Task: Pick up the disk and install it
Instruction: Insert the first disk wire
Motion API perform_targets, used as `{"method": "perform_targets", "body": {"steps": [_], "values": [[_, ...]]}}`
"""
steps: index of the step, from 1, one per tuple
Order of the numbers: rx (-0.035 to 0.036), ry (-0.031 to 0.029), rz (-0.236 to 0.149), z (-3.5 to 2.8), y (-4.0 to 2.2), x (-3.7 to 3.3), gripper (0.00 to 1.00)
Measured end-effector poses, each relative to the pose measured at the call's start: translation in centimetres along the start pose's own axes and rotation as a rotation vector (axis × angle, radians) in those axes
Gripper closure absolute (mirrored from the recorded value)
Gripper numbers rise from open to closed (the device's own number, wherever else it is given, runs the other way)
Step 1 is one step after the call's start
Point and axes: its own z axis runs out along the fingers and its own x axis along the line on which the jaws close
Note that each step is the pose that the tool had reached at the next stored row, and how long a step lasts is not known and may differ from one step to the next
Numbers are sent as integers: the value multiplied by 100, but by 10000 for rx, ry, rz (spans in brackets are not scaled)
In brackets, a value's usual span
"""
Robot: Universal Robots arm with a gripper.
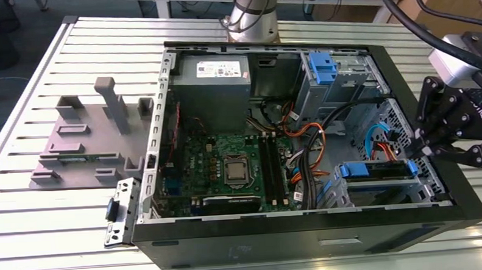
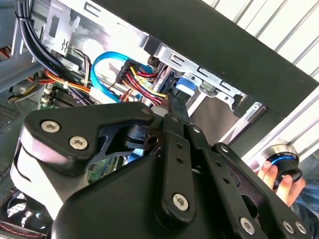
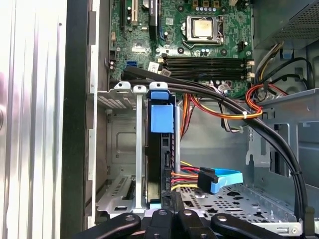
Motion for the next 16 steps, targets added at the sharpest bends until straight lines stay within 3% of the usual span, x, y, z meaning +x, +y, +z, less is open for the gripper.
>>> {"method": "perform_targets", "body": {"steps": [16], "values": [[-15,1,1,-26,-61,-2,89]]}}
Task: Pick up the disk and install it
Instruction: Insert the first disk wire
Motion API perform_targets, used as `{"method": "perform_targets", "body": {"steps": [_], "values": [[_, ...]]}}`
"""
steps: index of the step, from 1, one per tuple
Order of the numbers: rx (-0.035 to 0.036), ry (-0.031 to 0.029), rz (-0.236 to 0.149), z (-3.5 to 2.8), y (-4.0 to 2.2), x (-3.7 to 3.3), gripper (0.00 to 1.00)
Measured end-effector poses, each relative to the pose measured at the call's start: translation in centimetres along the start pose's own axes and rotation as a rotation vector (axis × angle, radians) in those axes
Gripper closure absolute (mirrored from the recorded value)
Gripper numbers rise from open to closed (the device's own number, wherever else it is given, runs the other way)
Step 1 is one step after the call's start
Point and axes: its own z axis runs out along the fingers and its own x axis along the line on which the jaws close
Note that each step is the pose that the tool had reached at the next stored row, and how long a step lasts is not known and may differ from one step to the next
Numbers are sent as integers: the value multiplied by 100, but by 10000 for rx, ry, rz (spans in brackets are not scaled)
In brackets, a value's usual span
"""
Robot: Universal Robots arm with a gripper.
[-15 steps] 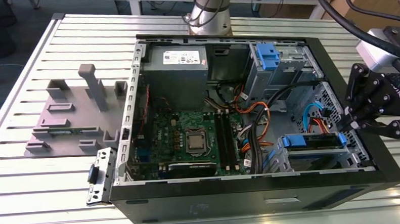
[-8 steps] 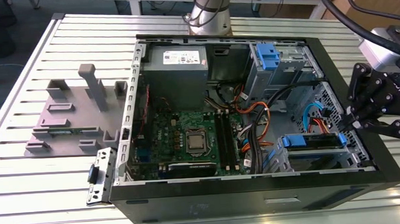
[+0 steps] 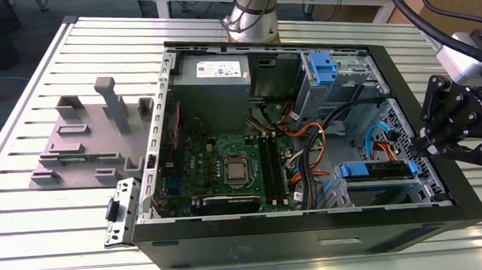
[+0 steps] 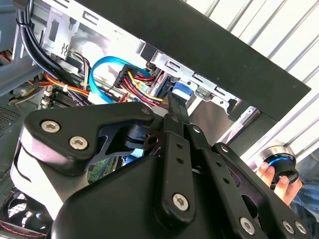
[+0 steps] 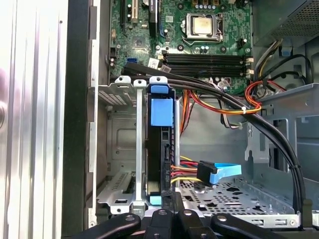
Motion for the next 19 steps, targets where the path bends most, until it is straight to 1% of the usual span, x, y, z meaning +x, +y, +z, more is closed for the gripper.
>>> {"method": "perform_targets", "body": {"steps": [9,19], "values": [[-3,0,1,-40,-25,-2,89],[-3,-1,0,-143,-21,-7,89]]}}
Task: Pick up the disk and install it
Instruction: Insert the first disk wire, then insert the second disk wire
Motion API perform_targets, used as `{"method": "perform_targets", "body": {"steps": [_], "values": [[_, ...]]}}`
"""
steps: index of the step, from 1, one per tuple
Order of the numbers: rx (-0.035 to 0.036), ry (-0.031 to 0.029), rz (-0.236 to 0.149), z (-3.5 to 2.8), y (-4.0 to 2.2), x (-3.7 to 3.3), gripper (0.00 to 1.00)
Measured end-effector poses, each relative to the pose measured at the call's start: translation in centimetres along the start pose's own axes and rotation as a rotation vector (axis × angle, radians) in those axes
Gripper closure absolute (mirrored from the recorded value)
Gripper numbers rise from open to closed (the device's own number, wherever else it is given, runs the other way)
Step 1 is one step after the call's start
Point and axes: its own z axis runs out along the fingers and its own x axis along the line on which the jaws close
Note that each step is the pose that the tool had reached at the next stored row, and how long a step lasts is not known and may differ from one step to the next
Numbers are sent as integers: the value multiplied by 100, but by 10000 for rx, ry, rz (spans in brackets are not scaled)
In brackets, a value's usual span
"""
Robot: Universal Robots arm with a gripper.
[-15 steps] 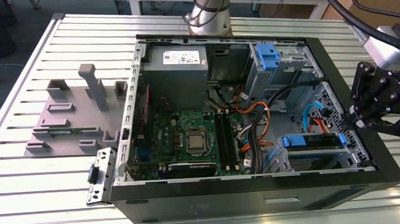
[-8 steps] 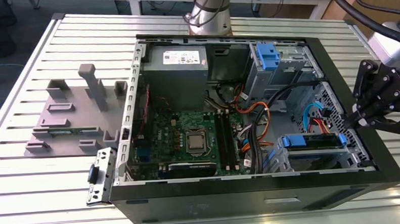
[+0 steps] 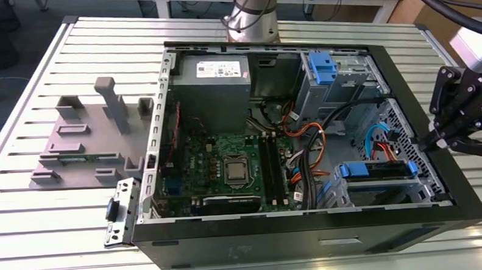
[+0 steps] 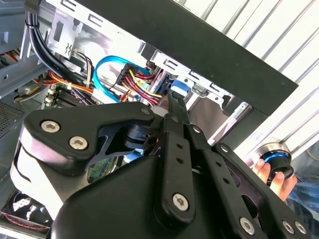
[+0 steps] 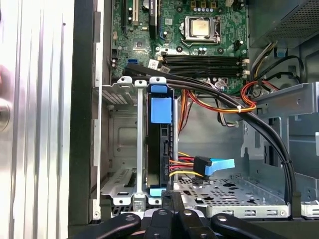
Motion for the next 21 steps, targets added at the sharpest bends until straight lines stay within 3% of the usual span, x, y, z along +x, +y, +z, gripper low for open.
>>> {"method": "perform_targets", "body": {"steps": [2,17,21], "values": [[0,-1,0,-23,1,-1,89],[0,0,0,-29,2,-1,89],[0,0,0,-29,2,-1,71]]}}
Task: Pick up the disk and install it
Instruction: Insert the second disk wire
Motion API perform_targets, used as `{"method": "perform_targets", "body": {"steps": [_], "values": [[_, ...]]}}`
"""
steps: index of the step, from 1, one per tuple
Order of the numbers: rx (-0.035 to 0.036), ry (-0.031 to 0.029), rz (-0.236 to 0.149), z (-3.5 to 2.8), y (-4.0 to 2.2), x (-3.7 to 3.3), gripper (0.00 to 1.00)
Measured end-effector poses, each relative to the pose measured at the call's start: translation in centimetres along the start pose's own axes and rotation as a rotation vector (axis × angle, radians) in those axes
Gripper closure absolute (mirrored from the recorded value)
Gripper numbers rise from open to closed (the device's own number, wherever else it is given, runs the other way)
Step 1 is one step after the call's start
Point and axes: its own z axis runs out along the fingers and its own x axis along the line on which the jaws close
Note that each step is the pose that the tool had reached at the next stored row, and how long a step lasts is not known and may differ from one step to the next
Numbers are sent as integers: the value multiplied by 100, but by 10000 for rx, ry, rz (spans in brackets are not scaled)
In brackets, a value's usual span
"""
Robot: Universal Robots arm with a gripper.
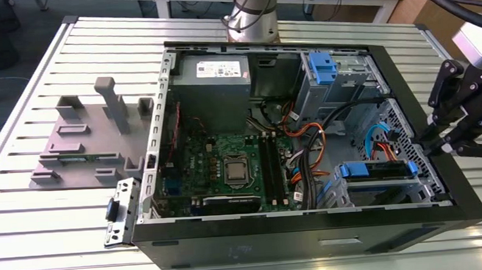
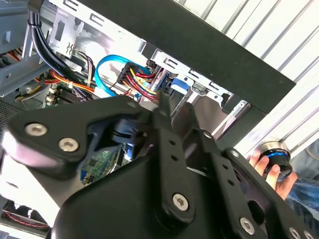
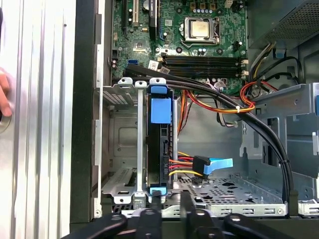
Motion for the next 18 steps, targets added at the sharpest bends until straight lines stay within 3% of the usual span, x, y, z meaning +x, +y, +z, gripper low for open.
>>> {"method": "perform_targets", "body": {"steps": [1,2,7,10,11,15,18], "values": [[0,0,0,0,0,0,71],[0,0,0,0,0,0,64],[0,0,0,-1,0,0,63],[0,0,0,-1,0,0,51],[0,5,0,-3,6,-1,51],[2,104,5,0,37,-4,51],[2,114,5,8,103,-25,51]]}}
